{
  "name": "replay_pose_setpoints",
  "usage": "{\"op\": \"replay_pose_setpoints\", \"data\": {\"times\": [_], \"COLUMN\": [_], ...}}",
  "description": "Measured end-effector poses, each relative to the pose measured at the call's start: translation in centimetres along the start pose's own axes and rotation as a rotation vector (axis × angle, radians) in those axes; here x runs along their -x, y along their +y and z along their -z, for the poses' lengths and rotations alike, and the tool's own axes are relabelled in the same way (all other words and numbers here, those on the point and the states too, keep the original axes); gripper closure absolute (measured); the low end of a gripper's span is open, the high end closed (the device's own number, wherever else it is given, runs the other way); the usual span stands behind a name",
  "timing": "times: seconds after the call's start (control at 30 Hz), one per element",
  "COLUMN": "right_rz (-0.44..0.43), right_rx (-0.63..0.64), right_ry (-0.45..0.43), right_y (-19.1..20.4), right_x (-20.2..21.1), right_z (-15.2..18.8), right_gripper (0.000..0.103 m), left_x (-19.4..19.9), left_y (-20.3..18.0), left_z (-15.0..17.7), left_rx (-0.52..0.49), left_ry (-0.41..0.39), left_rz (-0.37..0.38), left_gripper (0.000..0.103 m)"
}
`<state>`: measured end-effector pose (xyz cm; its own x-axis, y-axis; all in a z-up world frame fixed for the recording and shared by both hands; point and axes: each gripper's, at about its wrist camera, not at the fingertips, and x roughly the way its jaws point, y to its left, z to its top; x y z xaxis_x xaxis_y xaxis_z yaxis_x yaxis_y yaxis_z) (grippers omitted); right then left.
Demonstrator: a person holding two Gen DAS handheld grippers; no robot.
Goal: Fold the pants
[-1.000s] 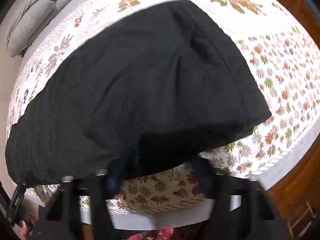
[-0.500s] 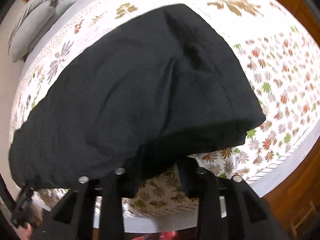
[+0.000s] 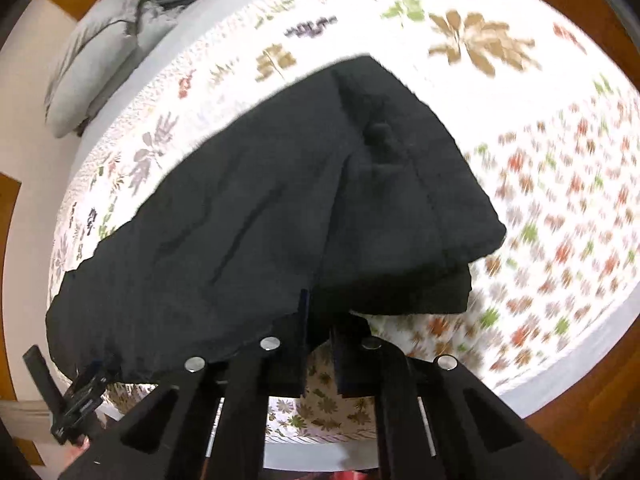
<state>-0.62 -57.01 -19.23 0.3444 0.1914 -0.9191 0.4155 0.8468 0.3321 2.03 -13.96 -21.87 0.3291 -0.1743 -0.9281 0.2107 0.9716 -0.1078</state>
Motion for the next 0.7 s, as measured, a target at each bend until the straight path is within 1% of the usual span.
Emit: {"op": "replay_pose_setpoints", "data": {"times": [0.07,0.13,0.23,0.3,0.33,0.4,0.47,0.53,0.6,0.7], "right_rz": [0.001,0.021,0.064,0.094,0.113,0.154,0.183,0.206,0.225,0.274], "right_rx": [-0.006,-0.021,-0.039,-0.048,-0.045,-0.028,-0.017,-0.009,0.002,0.067], "right_ry": [-0.031,-0.061,-0.082,-0.08,-0.076,-0.06,-0.04,-0.048,-0.07,-0.13], "right_y": [-0.5,-1.6,-3.1,-4.2,-5.2,-5.4,-5.7,-5.5,-5.2,-3.1], "right_x": [1.2,2.1,3.1,2.8,2.6,1.5,0.3,-0.1,0.0,1.6], "right_z": [-1.0,-2.0,-3.9,-5.4,-4.2,-4.1,-3.8,-3.6,-3.6,-3.5], "right_gripper": [0.094,0.094,0.094,0.094,0.094,0.094,0.093,0.093,0.093,0.093], "left_x": [-0.5,-1.0,-1.8,-2.0,-2.1,-2.3,-2.2,-1.8,-1.0,0.3], "left_y": [-1.0,-2.2,-5.1,-6.9,-7.4,-8.4,-8.3,-7.9,-6.5,-4.7], "left_z": [-0.5,-0.9,-1.6,-2.0,-2.1,-2.3,-2.2,-2.0,-1.8,-1.6], "left_rx": [0.006,0.005,-0.029,-0.057,-0.068,-0.082,-0.077,-0.061,-0.03,-0.007], "left_ry": [-0.012,-0.011,-0.002,-0.015,-0.018,-0.012,-0.011,-0.003,0.003,-0.008], "left_rz": [0.024,0.054,0.086,0.099,0.102,0.096,0.105,0.128,0.145,0.147], "left_gripper": [0.003,0.003,0.003,0.003,0.003,0.003,0.003,0.003,0.003,0.003]}}
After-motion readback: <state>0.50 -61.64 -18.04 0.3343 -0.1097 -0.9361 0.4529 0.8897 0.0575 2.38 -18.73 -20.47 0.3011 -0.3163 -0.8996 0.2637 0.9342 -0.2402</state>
